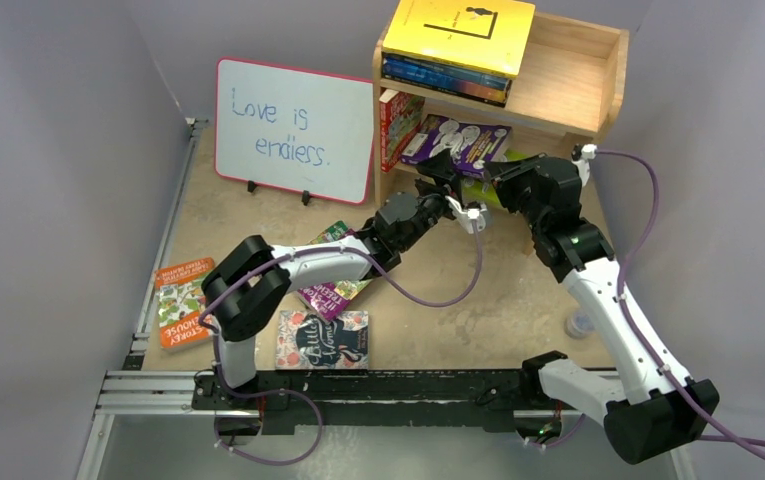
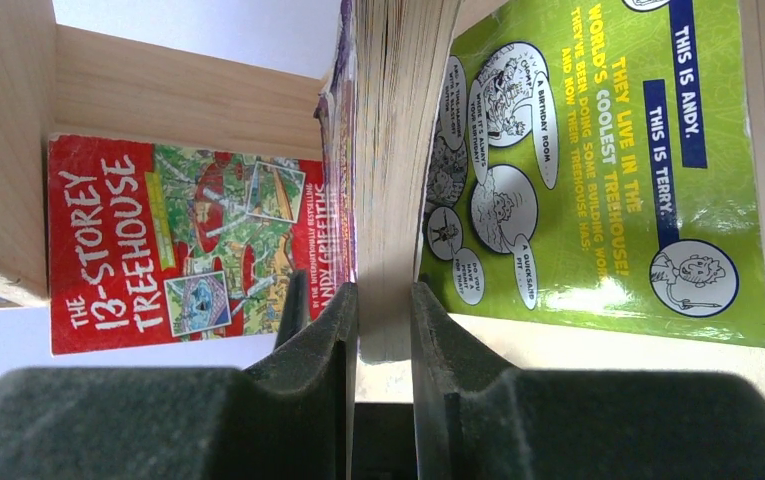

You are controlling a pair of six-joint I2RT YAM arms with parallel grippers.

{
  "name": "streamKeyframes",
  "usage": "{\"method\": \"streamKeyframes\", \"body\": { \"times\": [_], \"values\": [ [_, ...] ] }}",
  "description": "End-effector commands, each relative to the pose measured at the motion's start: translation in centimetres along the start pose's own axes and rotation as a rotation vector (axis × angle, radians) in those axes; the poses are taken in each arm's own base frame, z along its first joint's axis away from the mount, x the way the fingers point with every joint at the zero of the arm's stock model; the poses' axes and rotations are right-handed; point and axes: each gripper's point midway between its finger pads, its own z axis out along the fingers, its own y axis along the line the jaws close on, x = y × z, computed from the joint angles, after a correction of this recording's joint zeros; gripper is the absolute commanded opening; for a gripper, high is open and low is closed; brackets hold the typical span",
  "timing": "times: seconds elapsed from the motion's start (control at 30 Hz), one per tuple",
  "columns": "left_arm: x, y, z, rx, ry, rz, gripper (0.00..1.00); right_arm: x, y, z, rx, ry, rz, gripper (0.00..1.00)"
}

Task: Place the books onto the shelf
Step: Adjust the book on the shelf.

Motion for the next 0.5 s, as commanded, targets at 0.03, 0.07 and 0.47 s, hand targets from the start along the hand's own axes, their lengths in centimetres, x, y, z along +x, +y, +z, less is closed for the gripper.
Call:
{"method": "streamKeyframes", "body": {
  "times": [0.03, 0.07, 0.47],
  "values": [
    [1.0, 1.5, 1.0, 0.012, 0.082, 0.217, 0.63, -2.1, 5.2, -2.3, -0.157, -0.031, 0.056, 0.06],
    [1.2, 1.5, 1.2, 0.018, 0.089, 0.231, 0.63, -2.2, 5.3, -2.4, -0.161, -0.032, 0.057, 0.06],
    [0.7, 4.0, 1.2, -0.073, 0.106, 0.14, 0.0, -3.5, 4.9, -4.0, -0.146, -0.083, 0.047, 0.38]
  ]
}}
